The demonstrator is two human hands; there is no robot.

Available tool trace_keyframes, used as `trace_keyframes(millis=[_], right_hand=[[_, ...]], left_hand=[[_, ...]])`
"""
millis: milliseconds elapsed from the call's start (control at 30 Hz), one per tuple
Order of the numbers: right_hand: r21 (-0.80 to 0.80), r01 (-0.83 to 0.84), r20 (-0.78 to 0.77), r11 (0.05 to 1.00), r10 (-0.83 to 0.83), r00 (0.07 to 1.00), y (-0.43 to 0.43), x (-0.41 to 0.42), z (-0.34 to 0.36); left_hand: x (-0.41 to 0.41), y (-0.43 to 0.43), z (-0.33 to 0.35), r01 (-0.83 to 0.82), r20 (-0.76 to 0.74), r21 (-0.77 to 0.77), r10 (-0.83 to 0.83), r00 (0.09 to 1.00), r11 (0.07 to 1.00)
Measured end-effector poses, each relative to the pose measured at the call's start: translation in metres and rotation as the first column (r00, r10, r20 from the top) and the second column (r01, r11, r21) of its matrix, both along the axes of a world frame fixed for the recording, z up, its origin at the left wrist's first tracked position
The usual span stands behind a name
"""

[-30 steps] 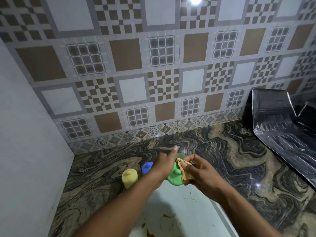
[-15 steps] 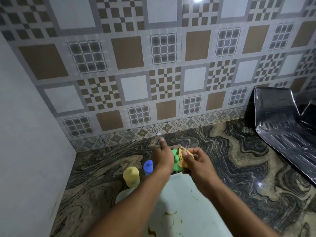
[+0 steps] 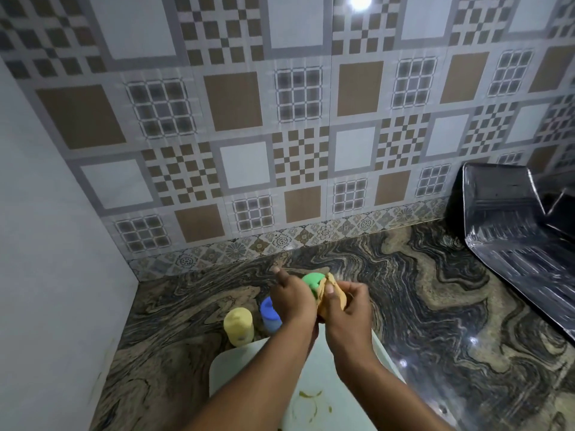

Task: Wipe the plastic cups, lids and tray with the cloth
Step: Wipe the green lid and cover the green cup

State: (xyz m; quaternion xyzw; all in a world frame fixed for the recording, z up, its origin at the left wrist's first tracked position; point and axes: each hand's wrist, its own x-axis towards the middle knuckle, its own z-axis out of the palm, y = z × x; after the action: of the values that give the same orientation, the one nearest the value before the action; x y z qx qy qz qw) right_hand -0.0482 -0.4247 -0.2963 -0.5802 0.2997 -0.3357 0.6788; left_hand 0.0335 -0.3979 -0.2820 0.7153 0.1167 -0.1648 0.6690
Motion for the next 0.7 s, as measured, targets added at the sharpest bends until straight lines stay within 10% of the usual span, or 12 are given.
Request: trace_keyframes(millis=[167,300,400,567,700], right_hand=[[0.214,-0.384,-0.056,0.898,0.403,0.913,-0.048,-0.010,0.017],[0.136,-0.184,0.013,0.974,0.184,0.983,-0.017,0.000,0.010],[0.033,-0.001,-0.037,0.999,0.002,0.999,0.000,0.008,-0.005],[0.246,-0.396,-0.081,0.885,0.426,0.901,-0.045,-0.008,0.016],[0.122,-0.103,-0.019,0.987,0.106,0.994,-0.006,0.004,0.000]], left_hand=[[0.024,0.016,-0.014,0.440,-0.211,-0.165,-0.467,0.859,0.883],[0.011,0.007,0.013,0.127,0.050,0.036,-0.129,0.990,0.991],[0.003,0.009,0.003,0.093,-0.023,0.058,-0.092,0.996,0.994],[0.028,0.020,-0.019,0.468,-0.219,-0.098,-0.478,0.850,0.878],[0.010,0.009,0.011,0.085,0.048,0.068,-0.088,0.995,0.994]])
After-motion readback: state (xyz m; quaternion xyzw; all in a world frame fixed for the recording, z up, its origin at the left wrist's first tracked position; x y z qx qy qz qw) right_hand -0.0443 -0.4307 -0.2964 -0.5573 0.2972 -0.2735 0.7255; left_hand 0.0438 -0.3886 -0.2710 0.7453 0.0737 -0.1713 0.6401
